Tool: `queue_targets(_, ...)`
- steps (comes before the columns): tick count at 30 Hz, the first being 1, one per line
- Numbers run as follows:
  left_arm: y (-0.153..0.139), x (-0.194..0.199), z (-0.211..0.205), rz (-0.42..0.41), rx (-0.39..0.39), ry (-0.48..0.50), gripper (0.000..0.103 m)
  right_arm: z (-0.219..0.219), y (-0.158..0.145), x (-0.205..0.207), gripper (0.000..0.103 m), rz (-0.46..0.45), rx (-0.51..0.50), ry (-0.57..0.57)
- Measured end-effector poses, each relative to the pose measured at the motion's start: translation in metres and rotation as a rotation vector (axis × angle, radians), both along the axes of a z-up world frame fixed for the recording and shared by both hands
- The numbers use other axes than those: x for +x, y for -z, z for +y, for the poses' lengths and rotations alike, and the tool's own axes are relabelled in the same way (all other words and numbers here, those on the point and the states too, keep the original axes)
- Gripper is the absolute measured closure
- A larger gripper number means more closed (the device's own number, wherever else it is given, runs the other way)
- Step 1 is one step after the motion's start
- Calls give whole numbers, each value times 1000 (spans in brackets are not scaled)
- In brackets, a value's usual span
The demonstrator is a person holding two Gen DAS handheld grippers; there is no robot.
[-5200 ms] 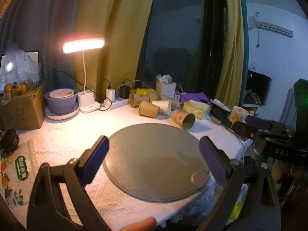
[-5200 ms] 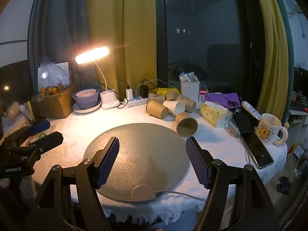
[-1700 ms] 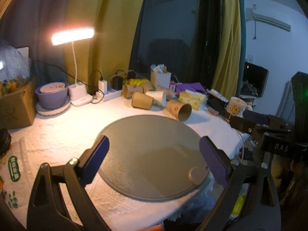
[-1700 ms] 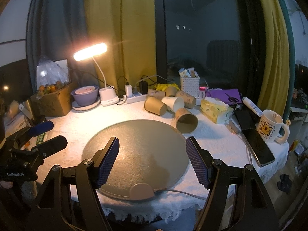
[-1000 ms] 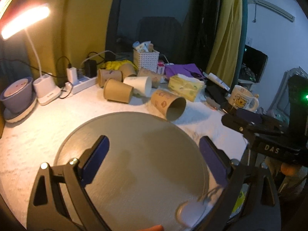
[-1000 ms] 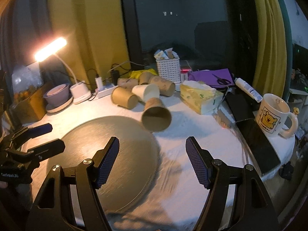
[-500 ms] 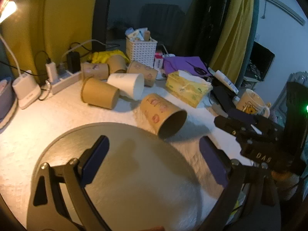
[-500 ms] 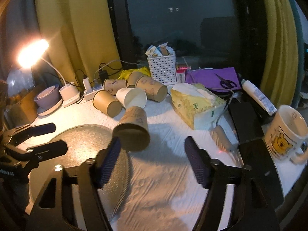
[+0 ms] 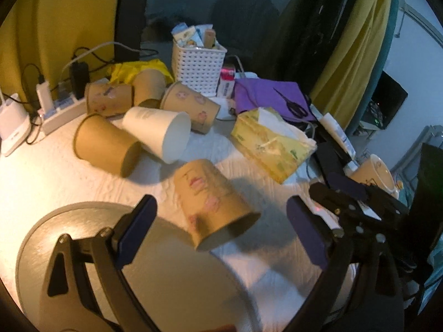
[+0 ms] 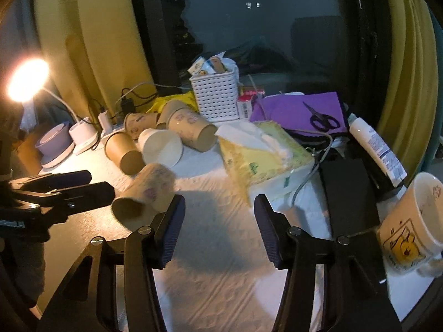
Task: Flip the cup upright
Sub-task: 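Move the right tool toward the tipped-over printed paper cup, then close the right gripper around the printed cup's body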
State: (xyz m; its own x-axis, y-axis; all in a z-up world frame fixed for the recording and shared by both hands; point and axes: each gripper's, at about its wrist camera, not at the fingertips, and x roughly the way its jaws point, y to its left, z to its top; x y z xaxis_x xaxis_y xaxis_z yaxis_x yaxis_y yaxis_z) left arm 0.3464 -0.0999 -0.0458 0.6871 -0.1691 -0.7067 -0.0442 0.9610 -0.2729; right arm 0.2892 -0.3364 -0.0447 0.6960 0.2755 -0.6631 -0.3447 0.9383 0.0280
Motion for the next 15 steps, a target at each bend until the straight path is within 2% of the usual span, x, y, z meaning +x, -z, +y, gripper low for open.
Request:
queue_targets(4, 15, 22, -3, 52, -19, -6, 8, -11, 3, 11, 48, 17, 21, 13)
queue_targets(9, 38, 41, 3, 142, -97, -15, 8, -22, 12, 13, 48, 36, 43, 28)
queue_targets(15, 61, 52, 1, 257, -94, 38, 8, -24, 22, 18, 48, 57, 81, 50)
